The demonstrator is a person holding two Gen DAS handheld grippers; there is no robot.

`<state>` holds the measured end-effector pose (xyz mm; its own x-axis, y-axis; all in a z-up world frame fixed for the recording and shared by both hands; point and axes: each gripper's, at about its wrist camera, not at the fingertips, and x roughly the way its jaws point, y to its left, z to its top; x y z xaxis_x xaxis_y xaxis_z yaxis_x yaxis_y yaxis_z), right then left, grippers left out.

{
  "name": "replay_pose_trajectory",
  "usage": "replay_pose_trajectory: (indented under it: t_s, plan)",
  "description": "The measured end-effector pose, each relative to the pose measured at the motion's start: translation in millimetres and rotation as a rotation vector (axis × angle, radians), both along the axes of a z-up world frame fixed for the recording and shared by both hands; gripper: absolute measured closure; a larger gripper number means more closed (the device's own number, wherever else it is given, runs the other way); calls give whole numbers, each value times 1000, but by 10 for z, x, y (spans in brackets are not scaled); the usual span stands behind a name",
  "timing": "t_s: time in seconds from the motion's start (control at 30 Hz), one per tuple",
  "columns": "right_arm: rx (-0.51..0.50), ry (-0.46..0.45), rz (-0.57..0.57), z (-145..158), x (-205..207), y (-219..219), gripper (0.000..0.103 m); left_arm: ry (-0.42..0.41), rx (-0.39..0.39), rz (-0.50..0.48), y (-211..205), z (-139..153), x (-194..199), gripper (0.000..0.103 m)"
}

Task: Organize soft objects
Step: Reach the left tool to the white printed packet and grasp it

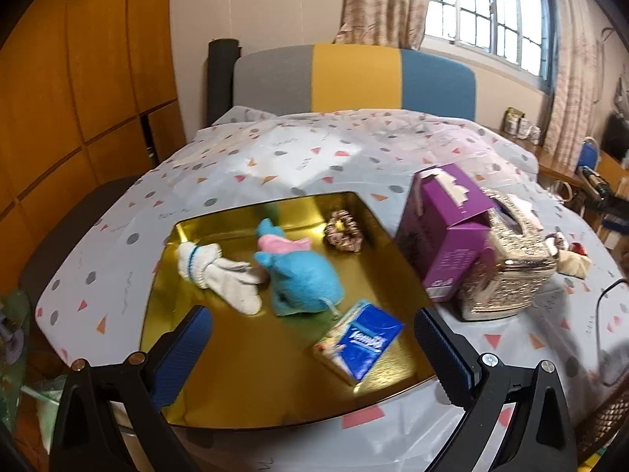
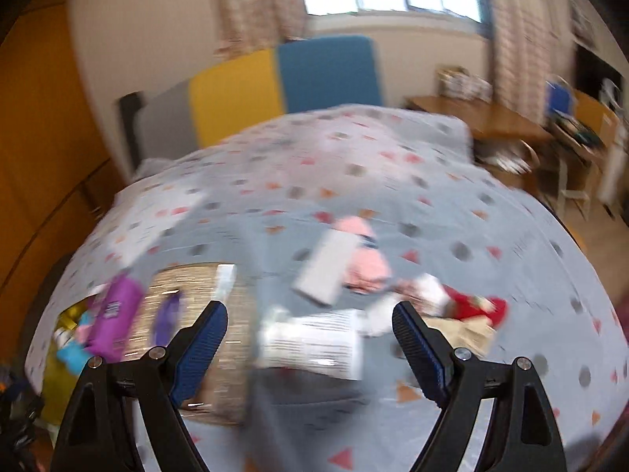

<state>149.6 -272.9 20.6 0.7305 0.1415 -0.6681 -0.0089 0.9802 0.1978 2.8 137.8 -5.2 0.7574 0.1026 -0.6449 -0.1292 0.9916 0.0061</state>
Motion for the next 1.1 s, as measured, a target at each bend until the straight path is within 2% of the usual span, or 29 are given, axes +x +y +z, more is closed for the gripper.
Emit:
replay_pose_trajectory:
  t_s: [0.1,0.27,0.33,0.43,0.6,0.8,0.87,0.93,1.03,1.1]
  plan:
    - [15,35,-107,-228,67,-322,15,-3,-13,-30,-67,21,18,0]
    - [77,113,-191,-545,104,-634,15,21,14,-77,-206,45,79,0]
    - [112,107,-194,-544,91,-675,15,0,33,-91,-275,116,78,0]
    - [107,118,-195,-549,94,-670,15,-47,76,-149,-411,291,87,0]
    - [129,124,-220,-565,79,-712,15,-86,147,-364,-809,626,238,0]
    - [203,140,-315,-616,38,-952,15,-68,266,-678,-1676,796,570,0]
    - [235,145,-353,-635,12,-1047,15,-25,285,-785,-2013,780,721,0]
    - [282,143,-376,-647,-15,-1135,15,3,305,-850,-2290,745,846,0]
    - [341,136,-405,-659,-59,-1233,15,68,403,-958,-2717,599,1029,0]
    - [363,131,-416,-660,-85,-1268,15,156,448,-1027,-2966,447,1174,0]
